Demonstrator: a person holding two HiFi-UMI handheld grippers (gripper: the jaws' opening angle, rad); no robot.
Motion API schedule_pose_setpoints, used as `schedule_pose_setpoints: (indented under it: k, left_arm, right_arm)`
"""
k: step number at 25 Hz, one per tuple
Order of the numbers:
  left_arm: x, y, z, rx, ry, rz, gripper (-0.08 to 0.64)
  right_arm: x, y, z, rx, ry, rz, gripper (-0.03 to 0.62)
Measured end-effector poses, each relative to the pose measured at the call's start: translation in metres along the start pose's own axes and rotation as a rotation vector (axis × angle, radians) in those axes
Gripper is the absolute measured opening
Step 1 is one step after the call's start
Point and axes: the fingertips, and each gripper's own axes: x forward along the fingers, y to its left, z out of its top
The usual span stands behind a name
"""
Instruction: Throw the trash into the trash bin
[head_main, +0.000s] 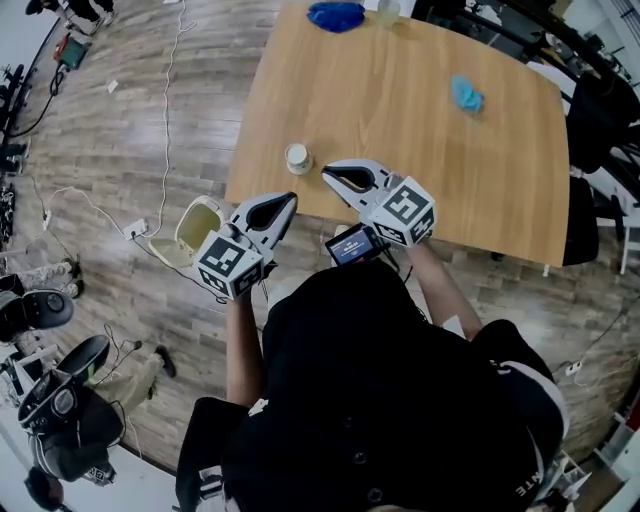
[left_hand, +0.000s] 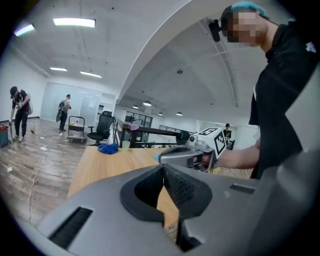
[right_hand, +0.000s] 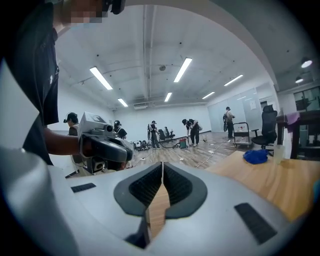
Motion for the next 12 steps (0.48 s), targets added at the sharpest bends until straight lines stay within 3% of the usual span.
schedule_pose_setpoints:
  k: [5, 9, 12]
  left_arm:
    - [0.021, 0.007, -0.014, -0.017, 0.057, -0.049, 0.008]
    - [0.034, 0.046, -0.04, -0.006, 0.14, -0.024, 0.009]
    - [0.052, 0.071, -0.059, -0.046, 0.17, -0.035, 0.011]
  right_arm:
    - [0.006, -0.017, -0.011, 0.062, 0.003, -0.035, 0.005]
    - [0.023, -0.029, -0.023, 0.11, 0.033, -0.082, 0.005]
    - [0.025, -0.043, -0.033, 0.152, 0.043, -0.109, 0.005]
